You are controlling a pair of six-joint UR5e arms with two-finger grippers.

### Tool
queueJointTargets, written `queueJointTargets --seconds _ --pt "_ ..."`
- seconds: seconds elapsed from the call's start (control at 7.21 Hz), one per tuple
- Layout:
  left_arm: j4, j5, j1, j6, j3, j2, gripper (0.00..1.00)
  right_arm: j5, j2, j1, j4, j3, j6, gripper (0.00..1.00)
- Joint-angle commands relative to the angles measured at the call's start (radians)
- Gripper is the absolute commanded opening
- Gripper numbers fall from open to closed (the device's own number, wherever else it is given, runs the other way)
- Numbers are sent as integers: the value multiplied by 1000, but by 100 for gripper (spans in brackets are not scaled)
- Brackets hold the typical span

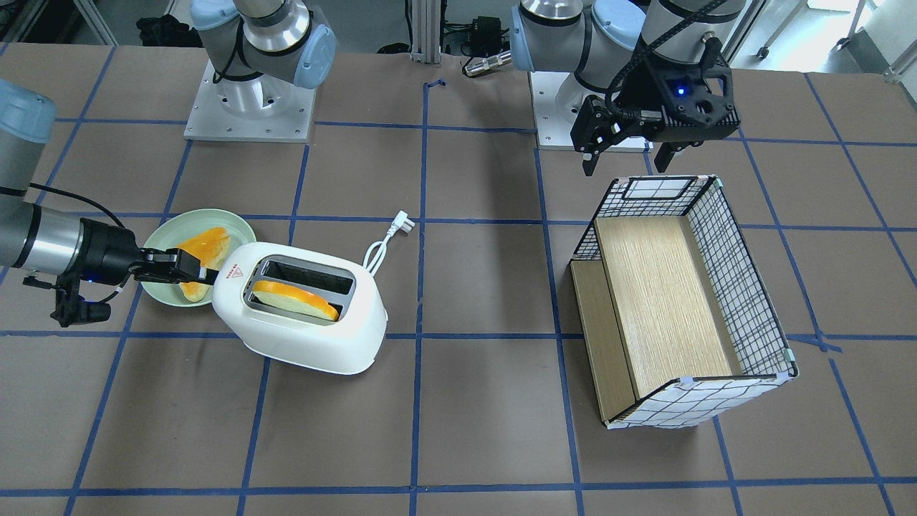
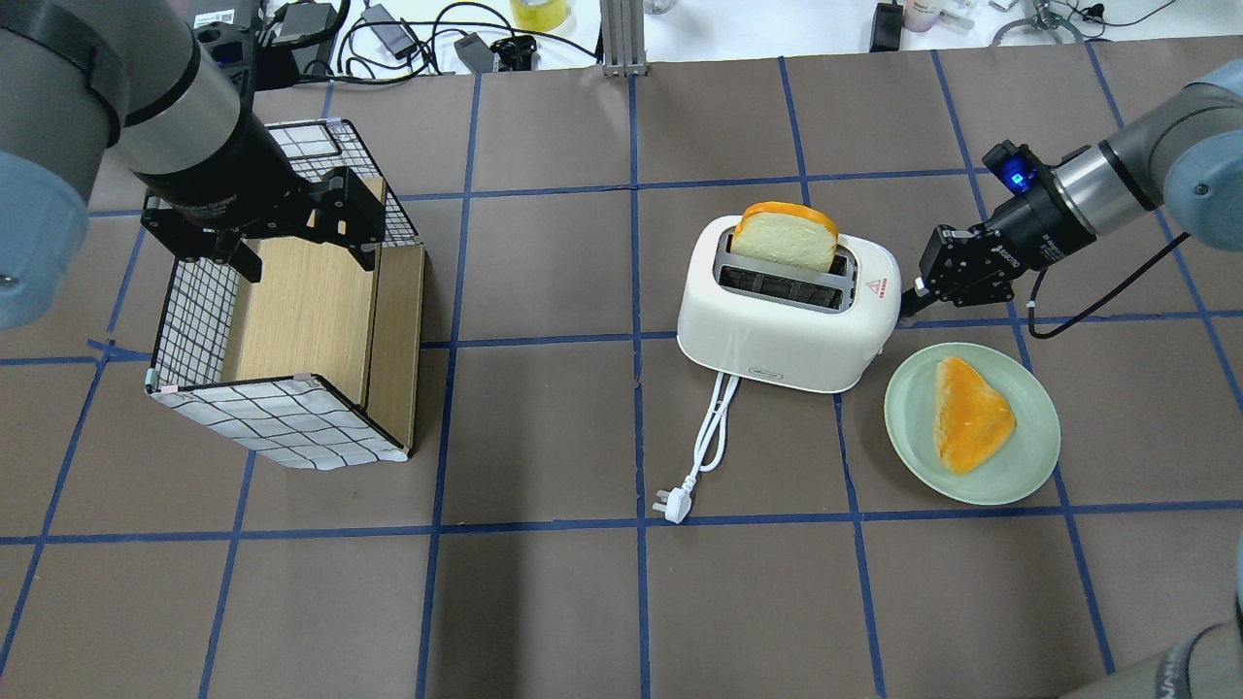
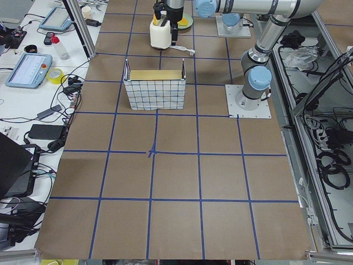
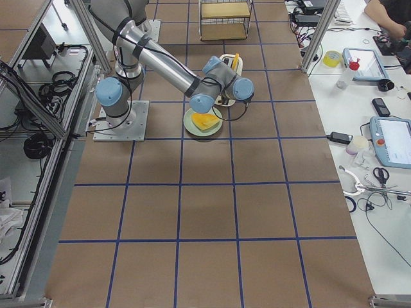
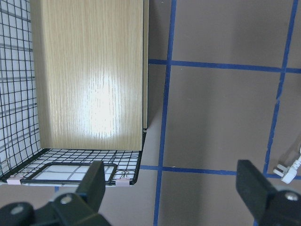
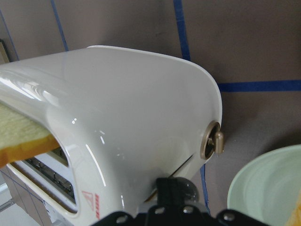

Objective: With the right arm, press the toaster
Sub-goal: 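Press the toaster lever down with the right gripper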

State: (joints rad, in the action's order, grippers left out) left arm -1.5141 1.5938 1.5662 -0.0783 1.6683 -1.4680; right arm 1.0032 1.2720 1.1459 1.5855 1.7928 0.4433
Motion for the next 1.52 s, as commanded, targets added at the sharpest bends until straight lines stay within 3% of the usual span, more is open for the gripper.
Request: queueJointTargets --seconds 0.0,0.97,1.11,1.39 --pt "0 0 0 0 -1 0 100 0 -25 0 2 7 2 6" --pt "0 0 0 0 1 0 100 0 -66 0 2 7 -3 6" --pt "0 0 0 0 1 0 100 3 -53 0 2 -6 -27 6" --pt "0 0 0 0 -1 0 100 95 44 6 -16 -74 -211 8"
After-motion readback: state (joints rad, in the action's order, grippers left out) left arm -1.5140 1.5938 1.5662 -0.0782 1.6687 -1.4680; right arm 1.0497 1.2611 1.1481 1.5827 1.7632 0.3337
